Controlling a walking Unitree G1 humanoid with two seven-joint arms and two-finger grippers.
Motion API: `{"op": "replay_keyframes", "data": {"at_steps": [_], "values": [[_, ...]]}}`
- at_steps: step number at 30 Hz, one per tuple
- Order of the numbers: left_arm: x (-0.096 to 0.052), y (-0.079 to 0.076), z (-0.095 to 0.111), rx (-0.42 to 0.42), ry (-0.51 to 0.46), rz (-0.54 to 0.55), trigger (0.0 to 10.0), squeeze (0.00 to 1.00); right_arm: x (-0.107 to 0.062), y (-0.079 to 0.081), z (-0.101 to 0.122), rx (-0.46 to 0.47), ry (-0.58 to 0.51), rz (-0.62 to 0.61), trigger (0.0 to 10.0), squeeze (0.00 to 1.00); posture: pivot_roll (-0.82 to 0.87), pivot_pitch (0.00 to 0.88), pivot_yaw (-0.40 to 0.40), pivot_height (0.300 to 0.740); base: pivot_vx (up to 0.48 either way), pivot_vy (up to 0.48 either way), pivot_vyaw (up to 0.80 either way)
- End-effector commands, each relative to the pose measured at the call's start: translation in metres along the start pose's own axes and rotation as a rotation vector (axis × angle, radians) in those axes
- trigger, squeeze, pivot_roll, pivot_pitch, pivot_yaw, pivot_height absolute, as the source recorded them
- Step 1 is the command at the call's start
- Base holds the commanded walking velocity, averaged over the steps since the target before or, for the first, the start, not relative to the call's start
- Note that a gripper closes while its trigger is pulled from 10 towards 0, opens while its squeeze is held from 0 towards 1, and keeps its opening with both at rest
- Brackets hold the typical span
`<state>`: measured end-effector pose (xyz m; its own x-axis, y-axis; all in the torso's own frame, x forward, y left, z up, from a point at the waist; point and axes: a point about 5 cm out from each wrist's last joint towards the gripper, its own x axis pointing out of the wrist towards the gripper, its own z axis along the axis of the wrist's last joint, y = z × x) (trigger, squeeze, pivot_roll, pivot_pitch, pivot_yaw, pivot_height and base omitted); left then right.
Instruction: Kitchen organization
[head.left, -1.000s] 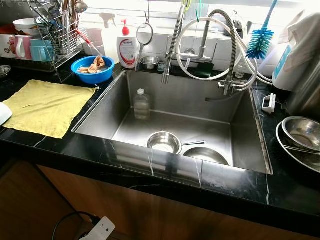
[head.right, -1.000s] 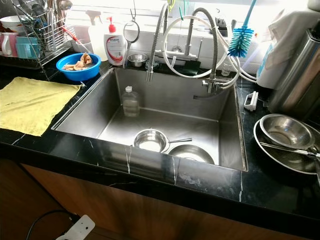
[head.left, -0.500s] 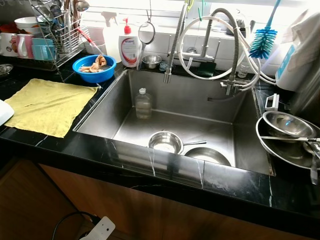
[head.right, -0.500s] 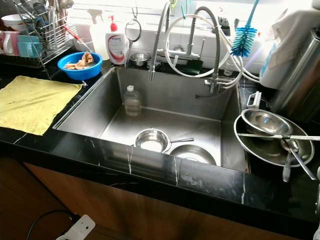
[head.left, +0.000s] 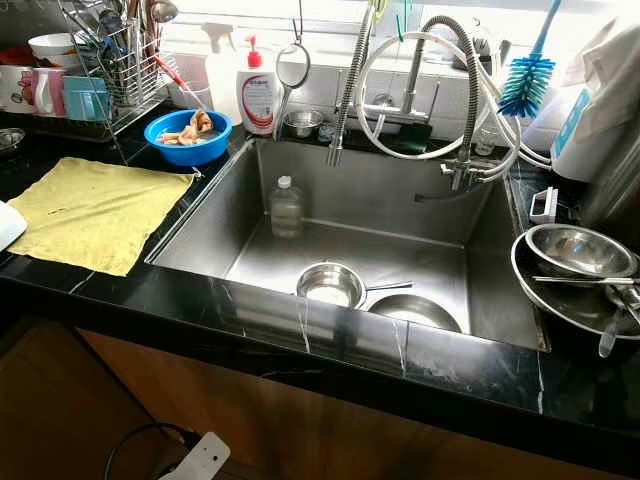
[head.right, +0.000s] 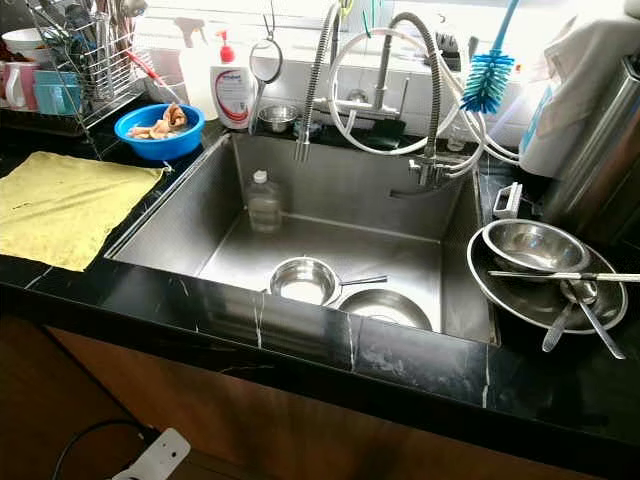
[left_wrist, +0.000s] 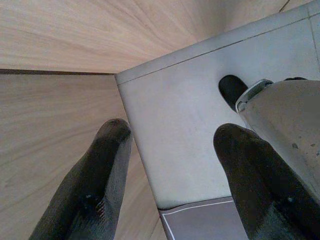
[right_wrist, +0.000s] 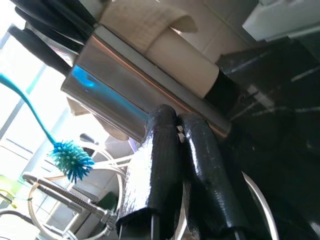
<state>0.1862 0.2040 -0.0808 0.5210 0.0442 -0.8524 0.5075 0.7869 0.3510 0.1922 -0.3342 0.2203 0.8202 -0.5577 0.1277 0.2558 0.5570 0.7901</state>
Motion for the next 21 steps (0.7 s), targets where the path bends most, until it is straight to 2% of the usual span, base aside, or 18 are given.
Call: {"op": "replay_keyframes", "data": {"at_steps": [1,8,21], "values": [[0.0,0.002,-0.001,-0.003,0.002,0.006,10.0,0.0,-0.002,0.009,0.01,-0.01,-0.041,0.029,0.0,0.0,-0.05,0.0,-0.025,0.74,0.0,0.0,0.0],[0.0,0.002,0.0,-0.006,-0.001,0.007,10.0,0.0,-0.001,0.022,0.022,-0.019,-0.07,0.076,0.0,0.0,-0.05,0.0,-0.022,0.74,0.0,0.0,0.0],[0.0,0.002,0.002,-0.011,-0.006,0.006,10.0,0.0,0.001,0.04,0.028,-0.035,-0.068,0.141,0.0,0.0,-0.05,0.0,-0.024,0.74,0.0,0.0,0.0]]}}
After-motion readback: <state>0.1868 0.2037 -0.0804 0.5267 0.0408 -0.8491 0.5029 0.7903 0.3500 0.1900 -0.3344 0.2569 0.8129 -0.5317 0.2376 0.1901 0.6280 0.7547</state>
